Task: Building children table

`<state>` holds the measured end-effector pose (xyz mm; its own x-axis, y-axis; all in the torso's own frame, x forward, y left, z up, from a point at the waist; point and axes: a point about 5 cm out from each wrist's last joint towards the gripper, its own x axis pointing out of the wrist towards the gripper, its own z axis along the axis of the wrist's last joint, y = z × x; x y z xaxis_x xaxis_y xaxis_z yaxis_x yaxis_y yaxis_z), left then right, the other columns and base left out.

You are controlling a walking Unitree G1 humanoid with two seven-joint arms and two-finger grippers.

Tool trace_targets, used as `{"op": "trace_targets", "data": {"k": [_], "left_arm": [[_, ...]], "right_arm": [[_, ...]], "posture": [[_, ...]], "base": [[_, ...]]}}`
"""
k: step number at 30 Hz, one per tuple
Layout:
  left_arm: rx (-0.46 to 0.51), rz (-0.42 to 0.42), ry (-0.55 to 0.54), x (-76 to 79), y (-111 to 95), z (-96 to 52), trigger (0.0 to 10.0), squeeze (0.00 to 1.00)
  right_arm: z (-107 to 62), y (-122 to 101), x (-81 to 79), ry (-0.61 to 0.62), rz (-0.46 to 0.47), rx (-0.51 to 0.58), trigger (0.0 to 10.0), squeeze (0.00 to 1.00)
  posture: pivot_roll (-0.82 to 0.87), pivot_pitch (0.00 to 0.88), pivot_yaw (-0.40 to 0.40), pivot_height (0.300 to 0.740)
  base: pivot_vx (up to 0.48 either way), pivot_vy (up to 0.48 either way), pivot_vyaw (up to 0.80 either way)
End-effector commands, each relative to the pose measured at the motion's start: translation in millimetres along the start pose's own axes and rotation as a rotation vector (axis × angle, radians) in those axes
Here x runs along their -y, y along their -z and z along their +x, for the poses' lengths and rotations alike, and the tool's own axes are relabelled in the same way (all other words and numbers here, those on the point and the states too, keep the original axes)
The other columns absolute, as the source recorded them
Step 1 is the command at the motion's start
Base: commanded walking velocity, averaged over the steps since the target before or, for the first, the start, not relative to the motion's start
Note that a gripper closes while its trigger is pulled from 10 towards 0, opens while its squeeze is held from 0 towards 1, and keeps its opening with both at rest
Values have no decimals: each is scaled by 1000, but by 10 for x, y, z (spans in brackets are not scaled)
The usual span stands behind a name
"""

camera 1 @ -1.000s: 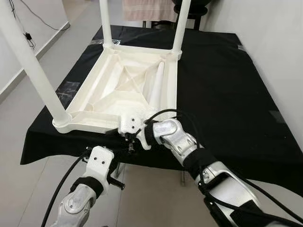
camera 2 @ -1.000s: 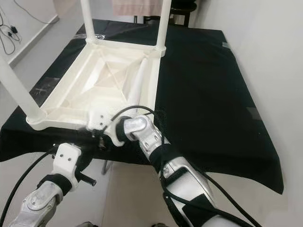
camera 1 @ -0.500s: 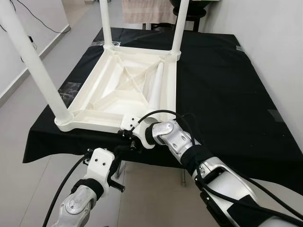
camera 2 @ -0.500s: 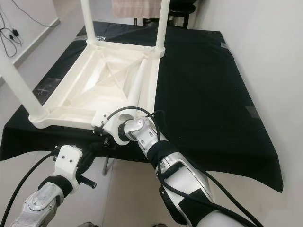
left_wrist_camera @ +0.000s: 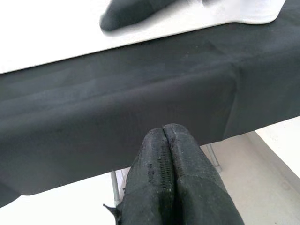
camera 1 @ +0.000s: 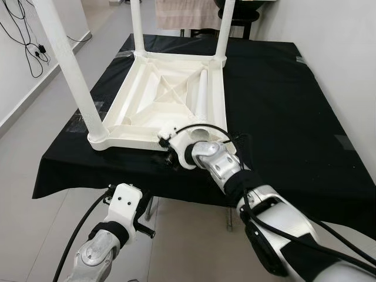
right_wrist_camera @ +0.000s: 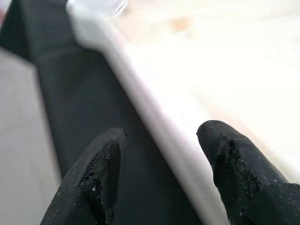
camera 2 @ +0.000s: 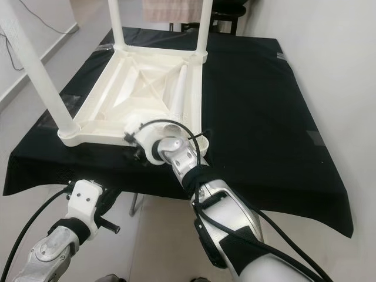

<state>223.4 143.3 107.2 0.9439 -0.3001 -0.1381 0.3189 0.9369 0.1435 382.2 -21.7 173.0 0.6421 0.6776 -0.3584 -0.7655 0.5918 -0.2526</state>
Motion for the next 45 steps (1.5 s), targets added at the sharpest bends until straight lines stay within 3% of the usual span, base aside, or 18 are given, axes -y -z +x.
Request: {"op": "trace_targets", "data": {"k": [1, 9, 12, 13, 16, 18, 19, 20, 22, 23, 26, 28, 31, 39, 41, 42, 45], "left_arm": [[5, 1, 0, -2, -12, -4, 10000, 0], [5, 2, -1, -1, -7, 2, 10000, 0], [7, 4, 0, -7, -9, 8, 10000, 0], [7, 4, 0, -7, -9, 8, 10000, 0], [19, 7, -5, -32, -33, 32, 10000, 0], [19, 7, -5, -32, -33, 32, 10000, 0], [30, 13, -12, -55, -59, 61, 10000, 0], [30, 13, -12, -55, -59, 61, 10000, 0], [42, 17, -29, -88, -96, 114, 10000, 0], [42, 17, -29, -88, -96, 114, 10000, 0], [25, 36, -39, -91, -95, 157, 10000, 0], [25, 36, -39, -91, -95, 157, 10000, 0], [-12, 36, -54, -124, -65, 207, 10000, 0], [-14, 51, -67, -152, -68, 253, 10000, 0], [-10, 50, -72, -155, -75, 265, 10000, 0], [7, 46, -80, -157, -96, 285, 10000, 0], [37, 42, -90, -161, -130, 300, 10000, 0]], "right_arm": [[13, -47, -19, 2, 22, 24, 10000, 0], [-24, -45, -99, -121, 93, 118, 10000, 0], [-161, -35, -63, -181, 129, 231, 10000, 0], [-161, -35, -63, -181, 129, 231, 10000, 0], [-347, -55, 33, -168, 200, 370, 10000, 0], [-347, -55, 33, -168, 200, 370, 10000, 0], [-462, -54, 120, -106, 256, 441, 10000, 0], [-462, -54, 120, -106, 256, 441, 10000, 0], [-683, -20, 250, 18, 338, 540, 10000, 0], [-683, -20, 250, 18, 338, 540, 10000, 0], [-935, 27, 415, 172, 428, 620, 10000, 0], [-935, 27, 415, 172, 428, 620, 10000, 0], [-1126, 51, 456, 206, 471, 684, 10000, 0], [-1285, 84, 447, 273, 482, 690, 10000, 0], [-1284, 154, 482, 345, 466, 637, 10000, 0], [-1285, 302, 538, 464, 451, 541, 10000, 0], [-1299, 419, 565, 532, 457, 478, 10000, 0]], "posture": [[104, 119, -34, 740], [102, 116, -34, 740], [94, 112, -31, 740], [94, 112, -31, 740], [85, 111, -28, 740], [85, 111, -28, 740], [72, 108, -26, 740], [72, 108, -26, 740], [40, 106, -11, 740], [40, 106, -11, 740], [22, 104, 5, 740], [22, 104, 5, 740], [18, 101, 12, 740], [17, 97, 9, 740], [15, 93, 6, 740], [15, 92, 5, 740], [23, 89, 5, 740]], "base": [[0, 0, 0], [0, 0, 0], [0, 0, 0], [0, 0, 0], [0, 0, 0], [0, 0, 0], [0, 0, 0], [0, 0, 0], [0, 0, 0], [0, 0, 0], [0, 0, 0], [0, 0, 0], [0, 320, 0], [0, 480, 0], [0, 480, 0], [0, 480, 0], [0, 439, 0]]}}
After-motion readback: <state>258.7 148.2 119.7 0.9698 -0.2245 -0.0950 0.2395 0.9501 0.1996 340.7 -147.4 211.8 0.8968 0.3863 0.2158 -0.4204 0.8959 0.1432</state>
